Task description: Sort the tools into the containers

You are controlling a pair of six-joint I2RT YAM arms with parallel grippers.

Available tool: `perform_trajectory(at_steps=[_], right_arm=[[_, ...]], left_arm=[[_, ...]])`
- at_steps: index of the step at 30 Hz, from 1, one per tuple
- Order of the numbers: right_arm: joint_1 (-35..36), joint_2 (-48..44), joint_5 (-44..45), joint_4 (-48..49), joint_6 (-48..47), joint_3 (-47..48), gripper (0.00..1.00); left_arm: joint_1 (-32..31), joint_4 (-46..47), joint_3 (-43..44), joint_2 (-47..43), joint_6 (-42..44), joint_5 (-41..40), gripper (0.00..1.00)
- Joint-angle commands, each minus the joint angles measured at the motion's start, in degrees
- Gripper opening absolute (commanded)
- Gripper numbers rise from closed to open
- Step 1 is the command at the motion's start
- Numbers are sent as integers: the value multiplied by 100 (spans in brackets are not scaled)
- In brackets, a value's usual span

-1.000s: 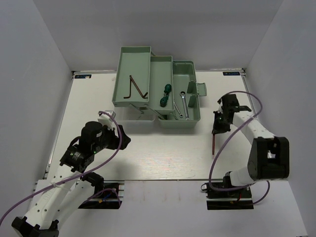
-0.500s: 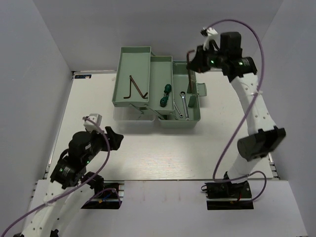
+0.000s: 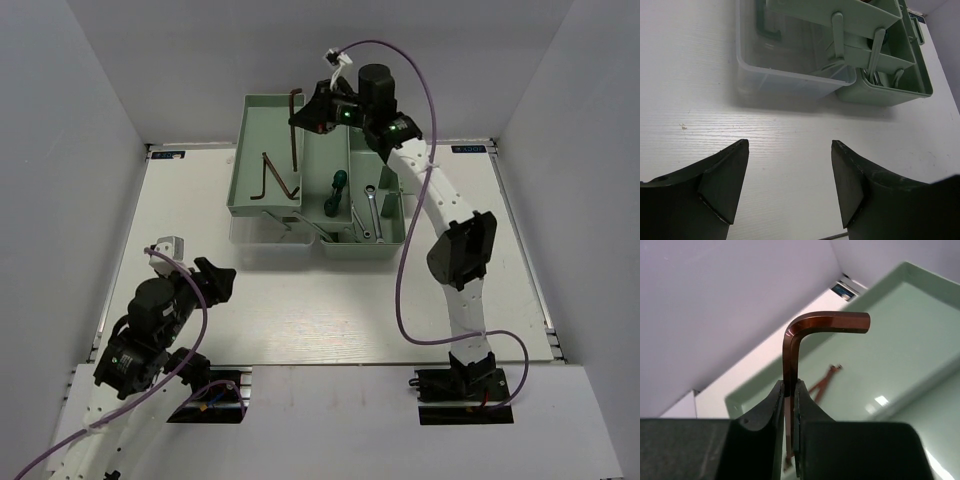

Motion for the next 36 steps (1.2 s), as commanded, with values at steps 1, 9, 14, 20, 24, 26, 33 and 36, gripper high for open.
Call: perform_trajectory(at_steps=[1,9,14,20,24,26,33,36], right_arm=[[207,-33,-89,1301,748,476,0],[638,99,314,890,431,-34,0],[735,284,464,405,19,-245,13],[753,91,377,-157,-439,-447,58],[726,-224,420,-368,-693,-447,60],[735,-470,412,-509,-1087,-447,60],[1015,-1551,-1593,-2423,-4636,-1217,0],[1525,-1808,-1051,-4110,-7813,-1791,0]], left_arm=[[38,-56,-5,80,-56,-136,77],[38,-4,-5,80,-3,-31,77],[38,-4,-5,212,-3,-31,78],[38,-56,-5,528,-257,-241,80],[38,-4,-197,748,-687,-364,80],[38,57,-285,819,-898,-417,74],[38,181,-743,573,-1409,-541,0],[38,181,-796,520,-1461,-602,6]])
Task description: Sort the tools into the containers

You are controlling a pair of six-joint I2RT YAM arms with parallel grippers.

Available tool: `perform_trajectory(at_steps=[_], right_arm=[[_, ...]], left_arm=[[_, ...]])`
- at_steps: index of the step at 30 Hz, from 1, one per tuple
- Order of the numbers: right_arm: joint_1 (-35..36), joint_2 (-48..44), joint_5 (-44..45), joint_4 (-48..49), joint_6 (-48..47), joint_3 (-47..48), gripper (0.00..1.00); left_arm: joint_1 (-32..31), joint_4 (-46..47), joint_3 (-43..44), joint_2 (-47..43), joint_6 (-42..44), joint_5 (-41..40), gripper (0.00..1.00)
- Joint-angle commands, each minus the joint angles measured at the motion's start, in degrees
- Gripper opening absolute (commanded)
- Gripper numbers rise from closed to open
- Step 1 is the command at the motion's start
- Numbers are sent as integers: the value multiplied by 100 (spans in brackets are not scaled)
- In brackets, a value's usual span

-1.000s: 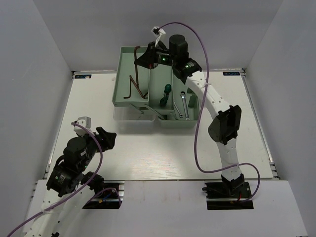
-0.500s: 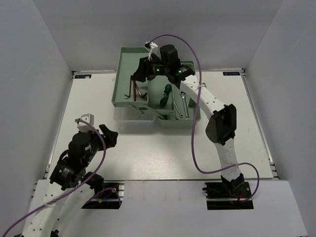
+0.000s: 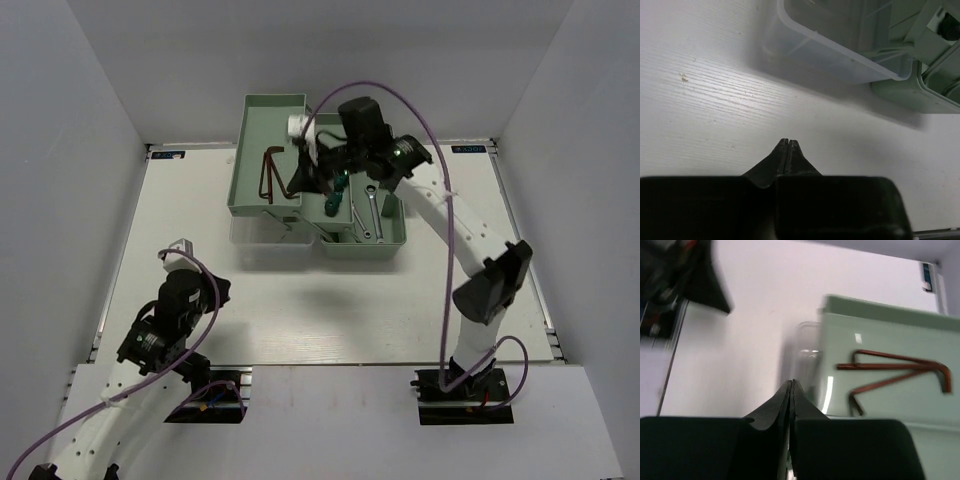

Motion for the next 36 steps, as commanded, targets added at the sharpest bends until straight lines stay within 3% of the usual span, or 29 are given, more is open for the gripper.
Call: perform_trajectory(at_steps=[1,3,4,5,7,8,14,22,29,33,36], right_arm=[[590,-413,-8,-2046,-3606,-596,4],[1003,-563,414,-2207,-4329,-1352,22],[1196,-616,738,-2172,-4426,-1510,40],[1415,-643,1124,-1928,-4522,-1860,46],[1698,-748,1530,-1158,-4383,-2563,55],[1803,-731,2132,-595,-4130,-2679,59],[2313,49,3629,675,-3399,-2434,61],[2507,455,4616,2081,-3126,-2408,58],[2472,973,4837,2135,-2968,-2127,58],[2393,1368,4846,2118,-2889,-1934,58],[2331,1484,4854,2030,-2775,-1784,51]], left_arm=[[38,146,-15,-103,-201,-161,20],[38,146,-15,-173,-201,-161,33],[38,146,-15,-173,-201,-161,38],[38,146,-15,-243,-201,-161,44],[38,146,-15,-314,-201,-108,44],[38,198,-15,-392,-201,-108,44],[38,199,-68,-683,-201,-55,44],[38,93,-68,-929,-315,-204,44],[38,-583,46,-1315,-1079,-1204,32],[38,-1022,151,-1316,-1597,-1548,32],[38,-1023,152,-1316,-1721,-1549,37]])
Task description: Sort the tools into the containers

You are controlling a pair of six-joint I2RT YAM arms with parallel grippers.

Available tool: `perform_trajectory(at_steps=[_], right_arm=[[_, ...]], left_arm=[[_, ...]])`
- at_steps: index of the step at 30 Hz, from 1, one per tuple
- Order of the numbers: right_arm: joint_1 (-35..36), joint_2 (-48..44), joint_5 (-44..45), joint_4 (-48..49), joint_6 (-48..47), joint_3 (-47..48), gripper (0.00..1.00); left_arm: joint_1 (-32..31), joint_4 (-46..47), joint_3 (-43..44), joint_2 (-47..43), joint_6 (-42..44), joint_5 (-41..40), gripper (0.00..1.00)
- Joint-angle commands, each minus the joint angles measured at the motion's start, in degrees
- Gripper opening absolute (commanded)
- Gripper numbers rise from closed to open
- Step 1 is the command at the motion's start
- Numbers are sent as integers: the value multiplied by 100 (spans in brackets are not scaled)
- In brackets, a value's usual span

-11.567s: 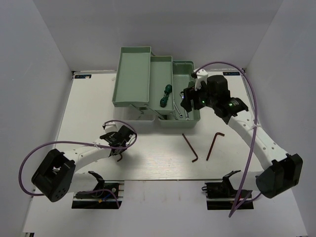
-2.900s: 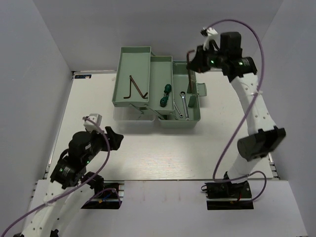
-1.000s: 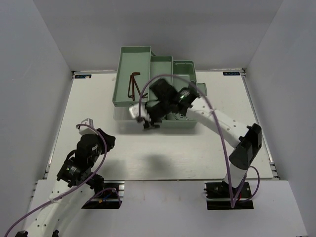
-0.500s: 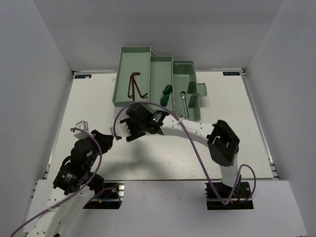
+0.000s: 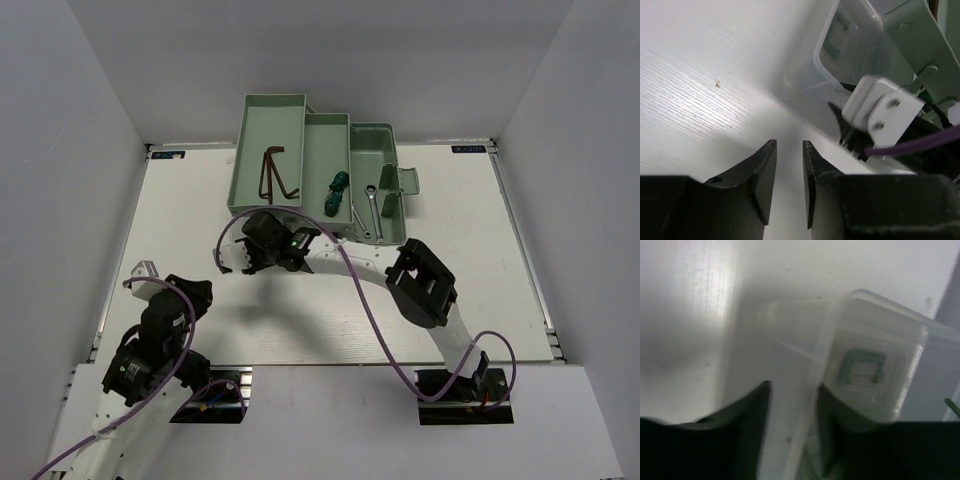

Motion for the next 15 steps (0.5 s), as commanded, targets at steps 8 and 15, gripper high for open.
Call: perform_trajectory(at_steps=[8,15], right_arm=[[-137,-232,-16,-3,580,492,0],[-128,-734,-121,-372,870,860,0]], left_arm=[[38,656,-1020,791,-1329,396,66],[38,3494,-2561,2139,-2139,1558,65]])
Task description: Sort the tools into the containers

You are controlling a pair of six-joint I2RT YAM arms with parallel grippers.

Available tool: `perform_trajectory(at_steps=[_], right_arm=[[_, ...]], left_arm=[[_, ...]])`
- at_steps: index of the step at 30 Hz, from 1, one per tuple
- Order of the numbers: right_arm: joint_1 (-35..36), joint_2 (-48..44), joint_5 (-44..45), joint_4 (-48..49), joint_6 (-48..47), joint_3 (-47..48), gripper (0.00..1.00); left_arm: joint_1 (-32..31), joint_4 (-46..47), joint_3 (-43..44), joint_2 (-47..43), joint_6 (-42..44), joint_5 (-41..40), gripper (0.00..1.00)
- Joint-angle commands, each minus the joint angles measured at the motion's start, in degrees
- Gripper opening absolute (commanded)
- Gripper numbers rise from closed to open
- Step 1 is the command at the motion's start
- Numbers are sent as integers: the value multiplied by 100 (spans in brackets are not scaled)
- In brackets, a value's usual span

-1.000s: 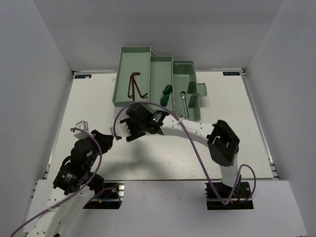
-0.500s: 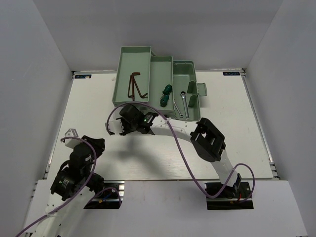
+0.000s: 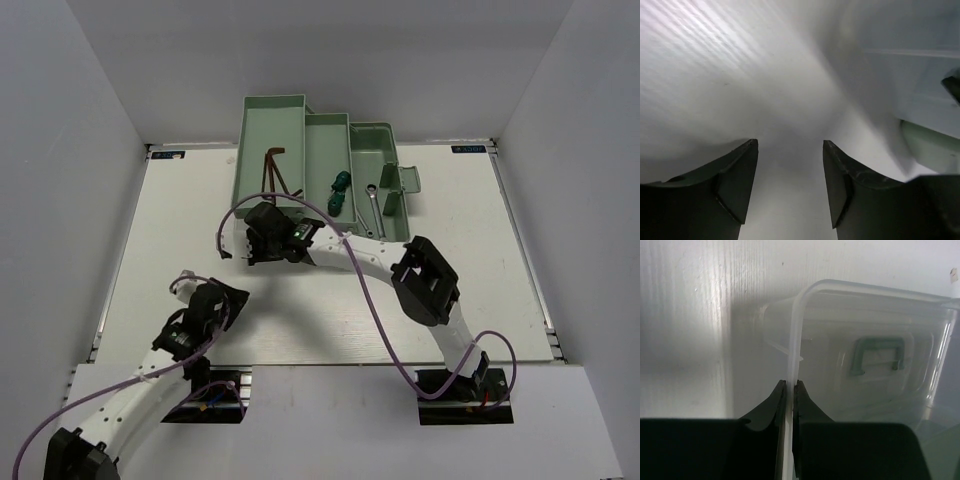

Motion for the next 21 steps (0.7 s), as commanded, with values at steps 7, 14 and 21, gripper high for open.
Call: perform_trajectory(at_steps=[7,14,21], right_arm=[[-10,-1218,-17,-224,200,912,0],[-28,-1613,-78,-470,403,1054,0],[-72,-1956,-122,-646,649,755,0]], left_arm=[[36,2339,-378,1156,-610,423,49],[89,2884,-518,1534,-715,423,34],[202,4246,-503,2657,-768,-7,40]])
